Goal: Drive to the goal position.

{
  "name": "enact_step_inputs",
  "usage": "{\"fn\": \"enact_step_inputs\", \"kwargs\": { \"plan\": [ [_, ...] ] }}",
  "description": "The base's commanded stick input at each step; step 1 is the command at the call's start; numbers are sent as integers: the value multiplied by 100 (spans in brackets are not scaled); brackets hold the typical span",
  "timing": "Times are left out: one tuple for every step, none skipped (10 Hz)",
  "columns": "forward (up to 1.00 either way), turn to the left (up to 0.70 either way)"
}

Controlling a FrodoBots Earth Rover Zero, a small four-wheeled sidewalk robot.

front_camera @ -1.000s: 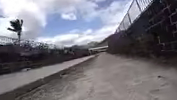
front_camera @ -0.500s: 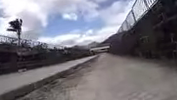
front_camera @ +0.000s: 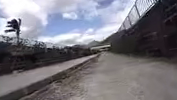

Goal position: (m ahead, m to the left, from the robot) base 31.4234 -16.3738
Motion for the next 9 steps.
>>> {"fn": "enact_step_inputs", "kwargs": {
  "plan": [
    [100, 0],
    [100, 0],
    [100, 0],
    [100, 0],
    [100, -7],
    [100, -16],
    [100, -26],
    [100, -27],
    [100, -27]
  ]
}}
